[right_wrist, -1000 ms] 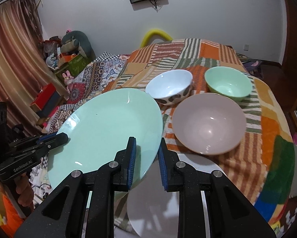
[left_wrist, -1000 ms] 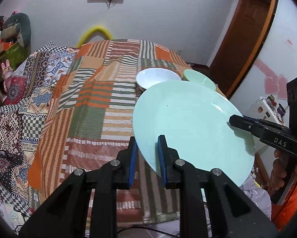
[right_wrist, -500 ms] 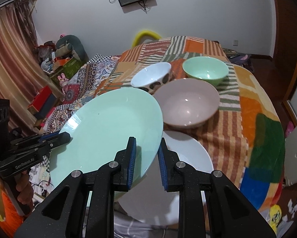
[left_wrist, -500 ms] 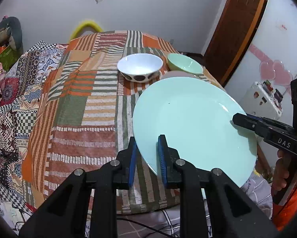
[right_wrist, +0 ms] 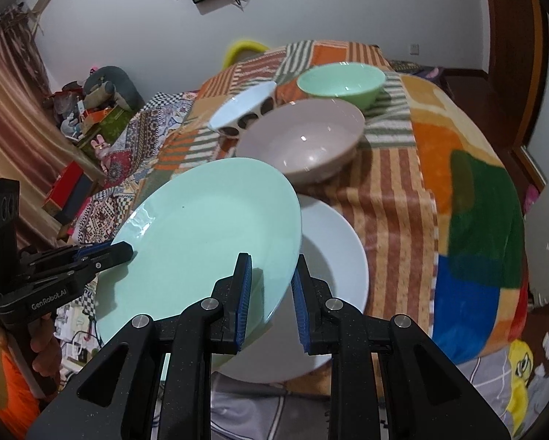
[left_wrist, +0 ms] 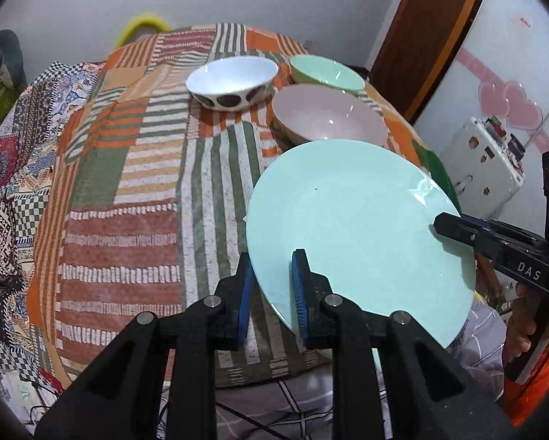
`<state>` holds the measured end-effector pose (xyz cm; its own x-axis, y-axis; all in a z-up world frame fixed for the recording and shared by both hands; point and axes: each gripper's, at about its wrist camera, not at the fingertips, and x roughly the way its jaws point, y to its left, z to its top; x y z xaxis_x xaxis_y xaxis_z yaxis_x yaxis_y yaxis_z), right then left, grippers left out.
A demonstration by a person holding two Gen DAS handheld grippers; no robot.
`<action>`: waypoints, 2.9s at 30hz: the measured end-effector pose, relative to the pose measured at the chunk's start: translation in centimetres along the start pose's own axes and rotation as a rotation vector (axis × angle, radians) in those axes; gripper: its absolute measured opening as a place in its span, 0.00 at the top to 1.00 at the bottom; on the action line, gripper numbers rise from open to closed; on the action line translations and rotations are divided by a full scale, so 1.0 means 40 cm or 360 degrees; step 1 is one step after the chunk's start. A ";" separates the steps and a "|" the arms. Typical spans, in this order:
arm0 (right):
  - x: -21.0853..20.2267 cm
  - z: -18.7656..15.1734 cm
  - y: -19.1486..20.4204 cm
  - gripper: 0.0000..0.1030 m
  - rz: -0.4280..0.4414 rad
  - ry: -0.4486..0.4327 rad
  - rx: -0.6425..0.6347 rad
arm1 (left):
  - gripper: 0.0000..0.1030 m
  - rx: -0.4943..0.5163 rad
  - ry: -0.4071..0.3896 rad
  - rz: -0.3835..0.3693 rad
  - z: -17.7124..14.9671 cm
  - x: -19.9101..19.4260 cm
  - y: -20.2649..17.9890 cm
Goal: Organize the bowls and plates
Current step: 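Lower the mint green plate onto the white plate and open the left tool, then move the left tool to the pale pink bowl rim and grasp it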
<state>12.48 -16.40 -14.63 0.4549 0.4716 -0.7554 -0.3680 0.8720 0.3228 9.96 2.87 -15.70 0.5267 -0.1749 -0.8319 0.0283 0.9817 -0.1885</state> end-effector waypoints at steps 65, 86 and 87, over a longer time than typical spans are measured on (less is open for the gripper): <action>0.036 -0.032 -0.086 0.78 -0.0127 0.0096 0.0074 | 0.73 0.0105 0.0266 0.0131 0.005 0.183 -0.035; -0.013 0.137 -0.122 0.54 -0.0149 -0.0189 0.0136 | 0.48 0.0040 -0.0088 0.0147 0.224 0.114 -0.016; -0.007 0.150 -0.123 0.54 -0.0147 -0.0201 0.0139 | 0.48 0.0033 -0.0084 0.0145 0.236 0.125 -0.012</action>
<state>19.03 -20.06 -12.58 0.5839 0.3967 -0.7083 -0.2506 0.9180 0.3075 20.60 2.23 -14.84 0.5718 -0.0809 -0.8164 -0.0048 0.9948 -0.1019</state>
